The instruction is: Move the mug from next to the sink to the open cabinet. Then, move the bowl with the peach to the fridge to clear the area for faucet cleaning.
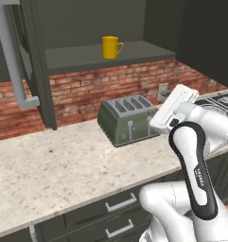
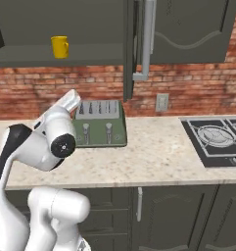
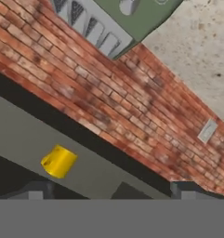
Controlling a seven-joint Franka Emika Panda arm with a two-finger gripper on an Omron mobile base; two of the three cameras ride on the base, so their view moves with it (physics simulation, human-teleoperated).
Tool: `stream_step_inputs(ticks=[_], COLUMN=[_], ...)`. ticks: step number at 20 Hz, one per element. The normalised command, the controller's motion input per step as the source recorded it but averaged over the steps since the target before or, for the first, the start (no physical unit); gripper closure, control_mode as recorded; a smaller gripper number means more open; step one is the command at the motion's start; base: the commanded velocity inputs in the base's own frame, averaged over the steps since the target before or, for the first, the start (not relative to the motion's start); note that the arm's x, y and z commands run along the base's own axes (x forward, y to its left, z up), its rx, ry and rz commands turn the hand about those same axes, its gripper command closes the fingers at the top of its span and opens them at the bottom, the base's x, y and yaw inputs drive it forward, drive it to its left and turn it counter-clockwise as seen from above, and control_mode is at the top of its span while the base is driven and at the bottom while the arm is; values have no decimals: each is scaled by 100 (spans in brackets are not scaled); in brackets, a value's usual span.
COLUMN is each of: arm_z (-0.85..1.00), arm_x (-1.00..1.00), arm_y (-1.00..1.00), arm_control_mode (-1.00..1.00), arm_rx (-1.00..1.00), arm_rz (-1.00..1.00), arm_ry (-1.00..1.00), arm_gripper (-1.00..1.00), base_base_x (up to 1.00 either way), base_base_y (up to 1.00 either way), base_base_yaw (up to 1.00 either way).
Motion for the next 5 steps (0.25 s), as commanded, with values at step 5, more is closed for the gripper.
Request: stream_step_inputs(ticks=[5], arm_z=[48], arm_x=[-100], arm_y=[-59], arm_control_mode=[-100], arm_rx=[15], arm_rz=[-3], arm_ry=[-37], arm_gripper=[-100], base_base_x=[0], base_base_y=[0], base_base_yaw=[0])
